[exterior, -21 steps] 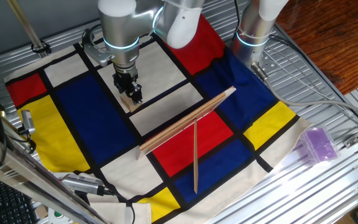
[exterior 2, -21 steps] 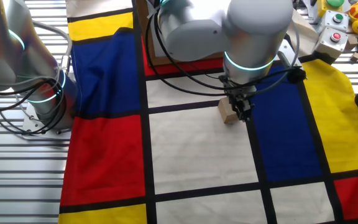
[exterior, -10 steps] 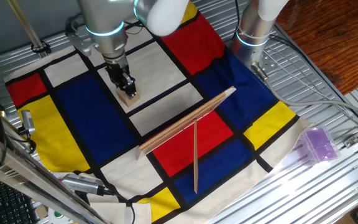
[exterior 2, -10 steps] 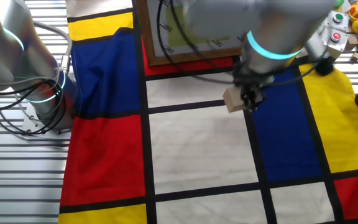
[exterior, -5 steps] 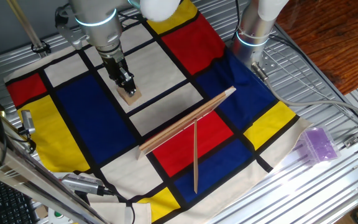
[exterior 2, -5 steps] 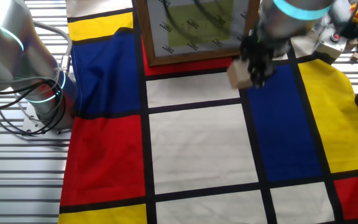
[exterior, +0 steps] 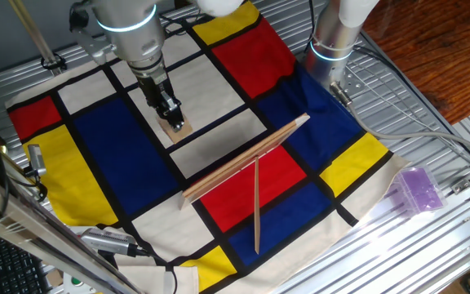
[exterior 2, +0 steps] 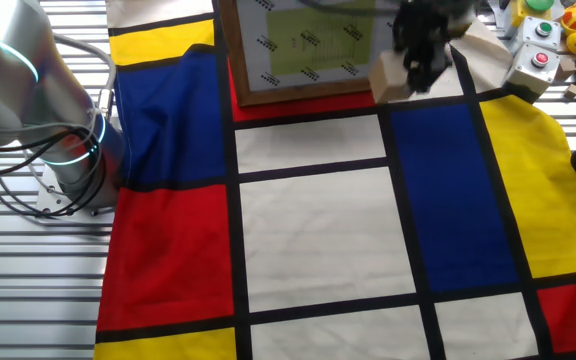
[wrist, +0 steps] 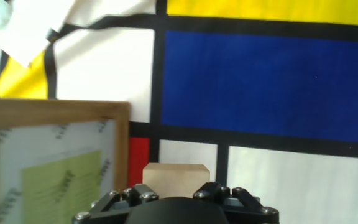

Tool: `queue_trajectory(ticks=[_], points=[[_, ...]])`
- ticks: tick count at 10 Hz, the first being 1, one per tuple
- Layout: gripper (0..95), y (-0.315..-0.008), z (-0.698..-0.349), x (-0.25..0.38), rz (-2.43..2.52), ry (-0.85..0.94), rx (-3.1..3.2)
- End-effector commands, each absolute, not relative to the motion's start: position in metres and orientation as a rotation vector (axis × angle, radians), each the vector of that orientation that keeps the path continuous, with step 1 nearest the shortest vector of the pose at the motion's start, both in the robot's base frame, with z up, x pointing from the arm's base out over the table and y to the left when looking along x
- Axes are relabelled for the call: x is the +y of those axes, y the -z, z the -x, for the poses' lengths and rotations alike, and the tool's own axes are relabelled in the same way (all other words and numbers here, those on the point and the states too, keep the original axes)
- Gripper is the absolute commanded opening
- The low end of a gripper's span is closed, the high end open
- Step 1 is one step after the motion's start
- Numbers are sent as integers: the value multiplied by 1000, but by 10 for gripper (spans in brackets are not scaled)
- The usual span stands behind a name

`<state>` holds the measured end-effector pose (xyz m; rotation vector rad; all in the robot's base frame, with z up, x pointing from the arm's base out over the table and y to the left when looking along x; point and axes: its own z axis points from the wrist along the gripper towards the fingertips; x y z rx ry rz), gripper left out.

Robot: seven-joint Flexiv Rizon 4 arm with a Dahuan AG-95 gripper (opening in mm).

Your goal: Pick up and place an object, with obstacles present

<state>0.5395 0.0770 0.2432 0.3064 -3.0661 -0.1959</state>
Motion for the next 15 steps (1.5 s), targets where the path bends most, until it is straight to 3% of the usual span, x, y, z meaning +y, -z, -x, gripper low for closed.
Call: queue_trajectory(ticks=[1,5,15], points=[[0,-261,-542,91,-279,198,-3063],[0,-297,-546,125,-187,198,-3051],[0,-319,-557,169,-160,187,-3033]])
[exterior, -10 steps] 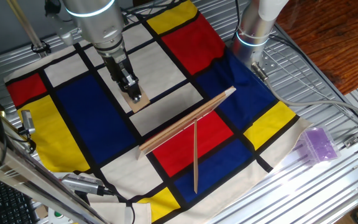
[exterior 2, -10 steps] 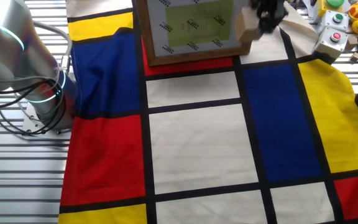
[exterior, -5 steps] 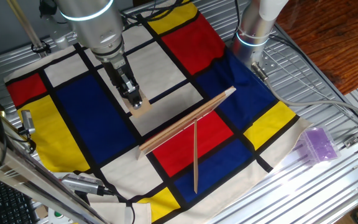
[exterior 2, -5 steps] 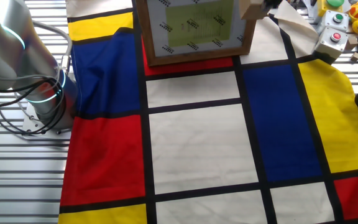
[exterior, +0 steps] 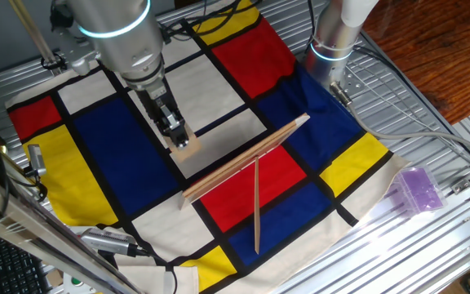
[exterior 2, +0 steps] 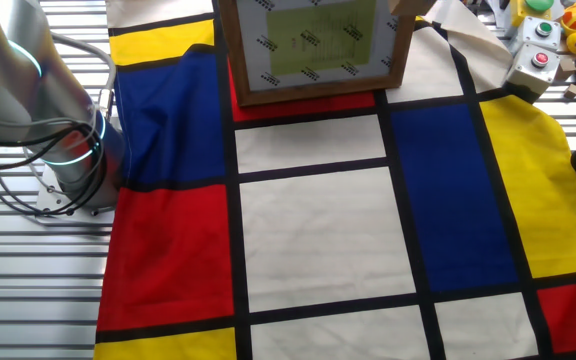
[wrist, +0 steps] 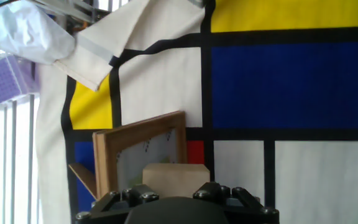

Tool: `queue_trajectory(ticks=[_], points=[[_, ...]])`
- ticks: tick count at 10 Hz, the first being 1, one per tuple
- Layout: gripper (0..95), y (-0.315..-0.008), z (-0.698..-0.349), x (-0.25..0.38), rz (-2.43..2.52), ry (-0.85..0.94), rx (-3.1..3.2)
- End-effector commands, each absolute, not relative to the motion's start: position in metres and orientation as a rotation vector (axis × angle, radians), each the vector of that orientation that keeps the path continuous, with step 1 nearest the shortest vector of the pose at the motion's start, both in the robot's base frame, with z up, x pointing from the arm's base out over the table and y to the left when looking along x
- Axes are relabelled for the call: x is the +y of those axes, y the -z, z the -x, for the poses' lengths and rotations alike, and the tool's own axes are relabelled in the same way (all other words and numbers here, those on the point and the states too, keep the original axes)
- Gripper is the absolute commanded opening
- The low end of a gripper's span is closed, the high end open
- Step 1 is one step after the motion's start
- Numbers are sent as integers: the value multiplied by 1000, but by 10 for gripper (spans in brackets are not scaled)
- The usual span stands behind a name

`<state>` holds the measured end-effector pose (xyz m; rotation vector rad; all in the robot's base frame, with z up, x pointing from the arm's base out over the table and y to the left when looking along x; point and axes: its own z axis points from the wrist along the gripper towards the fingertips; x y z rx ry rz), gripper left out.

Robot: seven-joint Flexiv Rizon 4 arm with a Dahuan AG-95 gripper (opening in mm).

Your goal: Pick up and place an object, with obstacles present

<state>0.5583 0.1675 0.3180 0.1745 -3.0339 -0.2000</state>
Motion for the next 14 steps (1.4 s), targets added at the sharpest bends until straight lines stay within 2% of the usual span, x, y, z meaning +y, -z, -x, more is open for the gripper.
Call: queue_trajectory(ticks=[1,6,14], points=[[0,-319,-558,171,-160,189,-3033],[0,-319,-558,171,-357,160,-3007],[0,-319,-558,171,-605,208,-2985]])
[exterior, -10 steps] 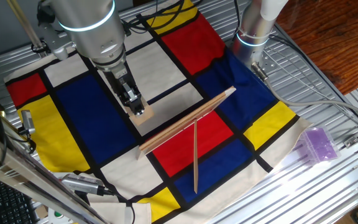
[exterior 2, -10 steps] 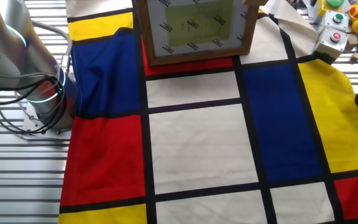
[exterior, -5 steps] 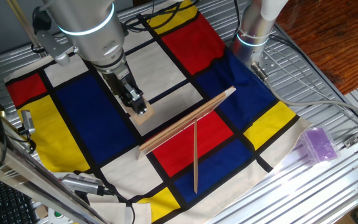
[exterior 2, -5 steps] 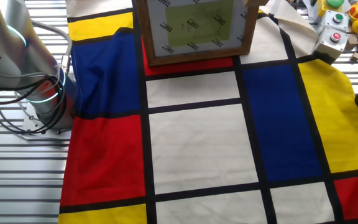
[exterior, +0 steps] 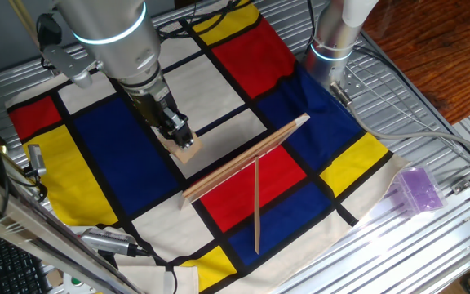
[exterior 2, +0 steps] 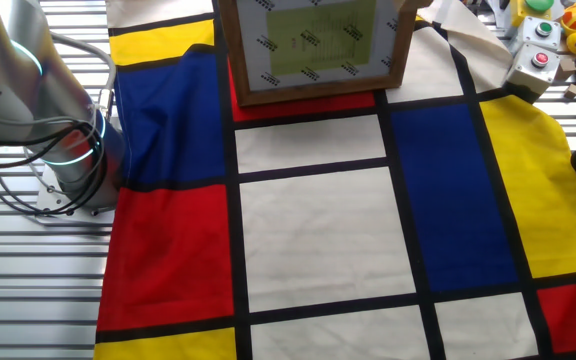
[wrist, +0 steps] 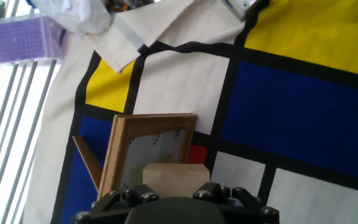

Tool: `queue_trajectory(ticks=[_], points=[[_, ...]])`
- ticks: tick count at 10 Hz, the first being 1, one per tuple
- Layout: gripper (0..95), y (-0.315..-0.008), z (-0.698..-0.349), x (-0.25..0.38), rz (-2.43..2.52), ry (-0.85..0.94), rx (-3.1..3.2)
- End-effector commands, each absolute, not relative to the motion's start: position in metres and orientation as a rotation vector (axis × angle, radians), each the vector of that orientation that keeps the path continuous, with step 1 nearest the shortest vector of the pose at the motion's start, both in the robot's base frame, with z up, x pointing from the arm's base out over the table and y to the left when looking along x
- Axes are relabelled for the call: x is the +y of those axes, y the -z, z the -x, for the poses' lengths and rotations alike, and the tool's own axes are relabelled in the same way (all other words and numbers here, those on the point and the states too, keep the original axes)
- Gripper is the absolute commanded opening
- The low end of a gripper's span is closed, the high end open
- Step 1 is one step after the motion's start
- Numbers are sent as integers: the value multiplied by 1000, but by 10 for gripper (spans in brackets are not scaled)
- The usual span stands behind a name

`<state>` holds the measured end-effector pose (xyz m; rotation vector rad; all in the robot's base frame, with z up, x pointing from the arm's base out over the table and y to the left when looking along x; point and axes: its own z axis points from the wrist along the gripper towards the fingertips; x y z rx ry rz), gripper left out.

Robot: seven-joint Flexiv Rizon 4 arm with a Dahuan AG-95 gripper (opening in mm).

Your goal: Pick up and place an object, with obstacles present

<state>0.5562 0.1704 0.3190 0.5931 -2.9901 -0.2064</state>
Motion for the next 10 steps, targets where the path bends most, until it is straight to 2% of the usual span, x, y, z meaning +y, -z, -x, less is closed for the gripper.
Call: queue_trajectory(ticks=[1,5,10], points=[[0,-319,-558,171,-615,212,-2983],[0,-319,-558,171,-740,216,-2960],[0,-335,-530,261,-700,201,-2967]])
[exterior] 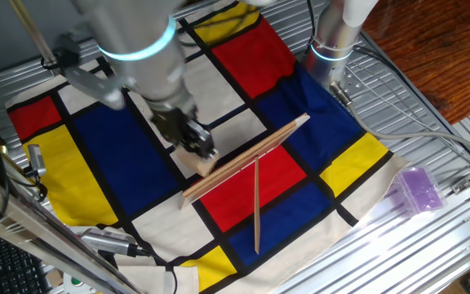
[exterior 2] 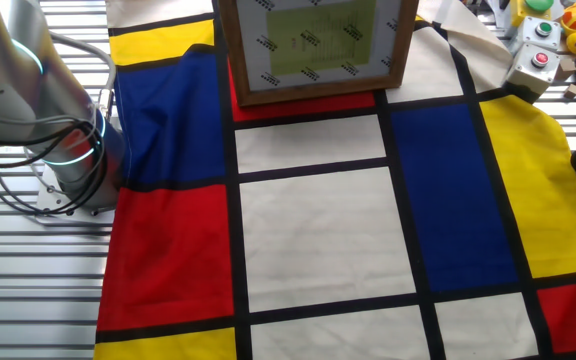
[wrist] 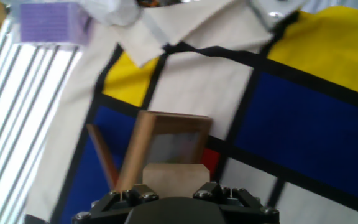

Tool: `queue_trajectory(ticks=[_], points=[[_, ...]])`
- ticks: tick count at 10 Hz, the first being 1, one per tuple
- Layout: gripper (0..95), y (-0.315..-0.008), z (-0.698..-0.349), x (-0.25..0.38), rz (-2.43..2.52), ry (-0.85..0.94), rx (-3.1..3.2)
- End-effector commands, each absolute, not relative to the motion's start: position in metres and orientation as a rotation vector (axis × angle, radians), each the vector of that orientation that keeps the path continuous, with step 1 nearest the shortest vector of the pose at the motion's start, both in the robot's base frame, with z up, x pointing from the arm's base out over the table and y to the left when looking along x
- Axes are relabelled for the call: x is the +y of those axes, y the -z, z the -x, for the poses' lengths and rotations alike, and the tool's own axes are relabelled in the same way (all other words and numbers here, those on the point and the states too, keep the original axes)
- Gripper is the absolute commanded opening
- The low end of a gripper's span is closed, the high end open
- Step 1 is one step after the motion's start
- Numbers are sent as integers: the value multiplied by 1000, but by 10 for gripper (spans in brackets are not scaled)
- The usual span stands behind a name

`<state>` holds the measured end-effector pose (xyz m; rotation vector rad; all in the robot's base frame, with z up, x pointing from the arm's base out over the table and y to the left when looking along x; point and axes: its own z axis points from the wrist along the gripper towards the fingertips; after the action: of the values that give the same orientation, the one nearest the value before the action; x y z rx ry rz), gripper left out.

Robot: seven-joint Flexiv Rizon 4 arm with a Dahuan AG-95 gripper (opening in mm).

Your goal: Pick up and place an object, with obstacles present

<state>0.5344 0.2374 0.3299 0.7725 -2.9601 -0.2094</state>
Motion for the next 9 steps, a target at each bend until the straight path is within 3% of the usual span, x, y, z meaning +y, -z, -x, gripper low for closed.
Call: queue_trajectory(ticks=[1,9], points=[[0,-337,-525,277,-662,199,-2980],[0,-311,-516,318,-527,198,-3026]])
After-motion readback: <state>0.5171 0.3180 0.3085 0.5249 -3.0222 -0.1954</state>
